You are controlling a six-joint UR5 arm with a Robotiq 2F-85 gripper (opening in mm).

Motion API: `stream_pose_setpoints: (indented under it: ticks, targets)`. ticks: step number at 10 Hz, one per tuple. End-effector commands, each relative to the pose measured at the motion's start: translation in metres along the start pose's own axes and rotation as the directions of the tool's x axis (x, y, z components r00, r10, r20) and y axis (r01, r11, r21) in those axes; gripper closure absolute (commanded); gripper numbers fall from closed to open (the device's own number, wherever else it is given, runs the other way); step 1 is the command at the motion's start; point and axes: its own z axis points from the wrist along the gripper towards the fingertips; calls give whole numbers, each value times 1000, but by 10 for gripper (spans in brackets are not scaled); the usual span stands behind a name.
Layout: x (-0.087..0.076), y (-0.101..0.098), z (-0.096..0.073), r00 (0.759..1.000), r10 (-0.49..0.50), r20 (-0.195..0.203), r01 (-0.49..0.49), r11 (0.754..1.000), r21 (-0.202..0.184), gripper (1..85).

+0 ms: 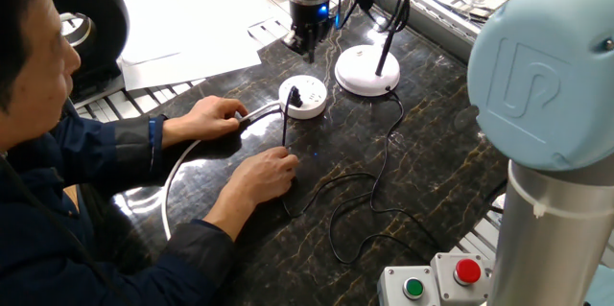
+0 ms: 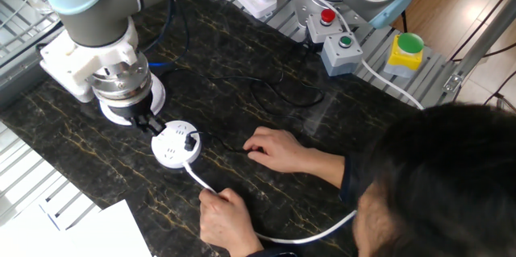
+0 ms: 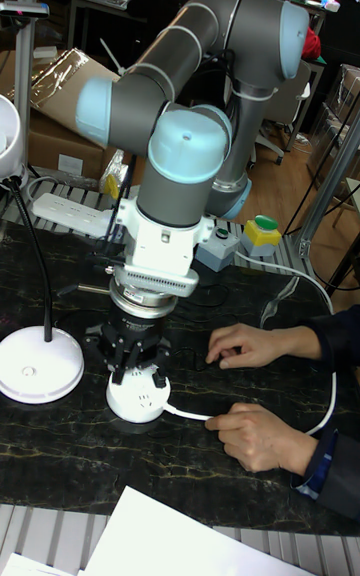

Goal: Plug in the power cord of the desk lamp, turn on the socket, and light up the desk lamp

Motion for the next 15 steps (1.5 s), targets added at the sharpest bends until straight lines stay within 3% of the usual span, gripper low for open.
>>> stream_pose_setpoints:
  ticks: [1, 2, 4, 6, 7, 8, 10, 13, 15]
  targets:
    - [8, 5, -2, 999, -47, -26, 46, 999, -23, 843]
    - [8, -5, -3, 995, -69, -74, 68, 998, -9, 843]
    - [7, -37, -10, 977, -113, -180, 129, 989, 77, 843]
    - [-4, -66, -11, 956, -168, -243, 204, 970, 133, 843]
    - [-8, -91, -7, 934, -219, -283, 278, 942, 190, 843]
    - [-7, -100, -1, 920, -231, -316, 303, 932, 200, 843]
    - [7, -108, 9, 900, -239, -366, 316, 934, 167, 843]
    - [16, -126, 17, 874, -292, -387, 374, 915, 154, 843]
    - [21, -142, 10, 856, -308, -415, 410, 894, 183, 843]
